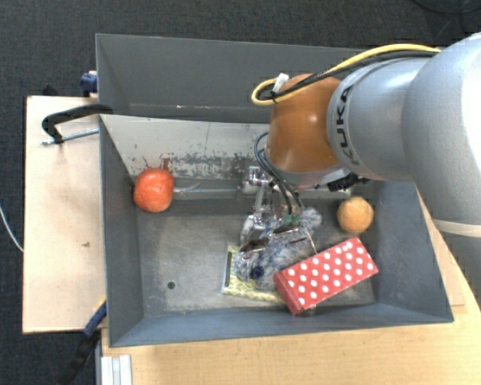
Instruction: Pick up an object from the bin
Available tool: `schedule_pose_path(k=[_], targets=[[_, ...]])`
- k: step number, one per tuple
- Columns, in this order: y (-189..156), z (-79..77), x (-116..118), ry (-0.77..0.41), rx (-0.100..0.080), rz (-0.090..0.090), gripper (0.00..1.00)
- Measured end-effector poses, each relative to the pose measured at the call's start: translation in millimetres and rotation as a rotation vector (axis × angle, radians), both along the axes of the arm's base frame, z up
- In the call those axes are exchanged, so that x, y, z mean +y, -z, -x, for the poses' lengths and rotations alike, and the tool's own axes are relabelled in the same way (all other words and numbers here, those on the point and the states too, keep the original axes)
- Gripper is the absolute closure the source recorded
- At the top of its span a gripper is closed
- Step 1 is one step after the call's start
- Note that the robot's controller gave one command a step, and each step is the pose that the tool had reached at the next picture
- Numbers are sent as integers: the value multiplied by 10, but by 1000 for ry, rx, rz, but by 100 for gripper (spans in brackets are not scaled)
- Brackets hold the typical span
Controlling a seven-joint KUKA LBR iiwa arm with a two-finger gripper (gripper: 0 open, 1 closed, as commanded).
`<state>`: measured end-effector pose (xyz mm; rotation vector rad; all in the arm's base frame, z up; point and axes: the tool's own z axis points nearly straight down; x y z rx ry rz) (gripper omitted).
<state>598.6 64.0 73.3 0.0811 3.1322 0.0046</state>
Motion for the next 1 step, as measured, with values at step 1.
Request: schedule_pose_path(k=[1], targets=[[-28, -19, 3, 0, -5, -1, 100]])
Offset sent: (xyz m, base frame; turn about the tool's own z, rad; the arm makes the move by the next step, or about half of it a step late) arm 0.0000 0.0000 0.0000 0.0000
